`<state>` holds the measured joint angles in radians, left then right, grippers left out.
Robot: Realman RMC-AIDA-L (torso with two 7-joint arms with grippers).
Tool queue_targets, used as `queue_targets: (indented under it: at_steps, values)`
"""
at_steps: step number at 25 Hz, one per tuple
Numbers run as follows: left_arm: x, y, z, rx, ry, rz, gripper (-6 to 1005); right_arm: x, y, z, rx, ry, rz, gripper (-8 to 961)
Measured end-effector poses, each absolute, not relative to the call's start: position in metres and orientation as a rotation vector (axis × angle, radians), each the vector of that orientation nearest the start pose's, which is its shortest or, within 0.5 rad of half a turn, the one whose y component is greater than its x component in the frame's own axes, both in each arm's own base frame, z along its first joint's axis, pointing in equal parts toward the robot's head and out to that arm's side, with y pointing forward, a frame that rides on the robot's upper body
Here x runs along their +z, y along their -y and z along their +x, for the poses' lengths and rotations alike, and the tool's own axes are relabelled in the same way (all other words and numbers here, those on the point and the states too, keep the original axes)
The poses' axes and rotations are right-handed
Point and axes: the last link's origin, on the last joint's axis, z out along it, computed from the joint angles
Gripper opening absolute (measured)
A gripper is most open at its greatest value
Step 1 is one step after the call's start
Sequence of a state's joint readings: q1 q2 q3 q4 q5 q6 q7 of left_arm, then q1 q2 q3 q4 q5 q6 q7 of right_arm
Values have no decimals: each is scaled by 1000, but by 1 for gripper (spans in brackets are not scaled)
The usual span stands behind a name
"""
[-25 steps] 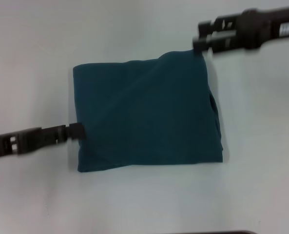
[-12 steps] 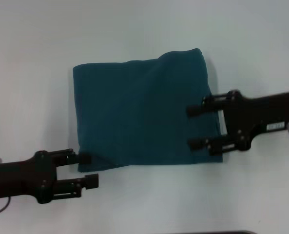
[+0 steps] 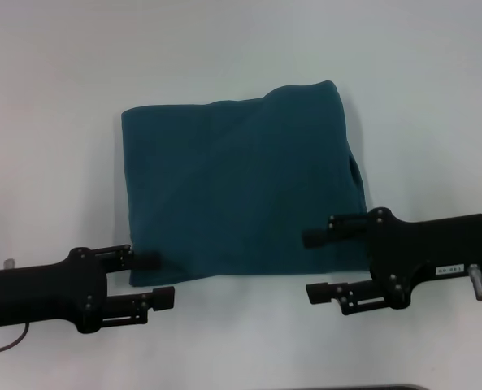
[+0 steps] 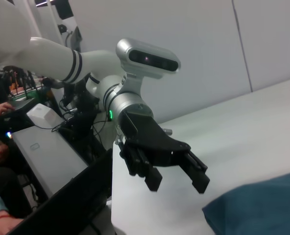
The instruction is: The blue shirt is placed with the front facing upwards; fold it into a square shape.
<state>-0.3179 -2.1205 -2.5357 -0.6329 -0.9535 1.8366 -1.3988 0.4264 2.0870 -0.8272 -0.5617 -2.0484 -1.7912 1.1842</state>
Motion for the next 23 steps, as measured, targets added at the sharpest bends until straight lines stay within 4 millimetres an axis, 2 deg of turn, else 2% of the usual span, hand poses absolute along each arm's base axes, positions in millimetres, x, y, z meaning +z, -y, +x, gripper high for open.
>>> queue_targets:
  at_steps: [7, 23]
  values:
    - [-19, -223, -305, -796, 1000, -2872, 743, -28, -237, 289, 784, -566, -3024, 775]
    - [-20, -226, -301, -804, 967, -2885, 744, -34, -236, 287, 792, -568, -3027, 774]
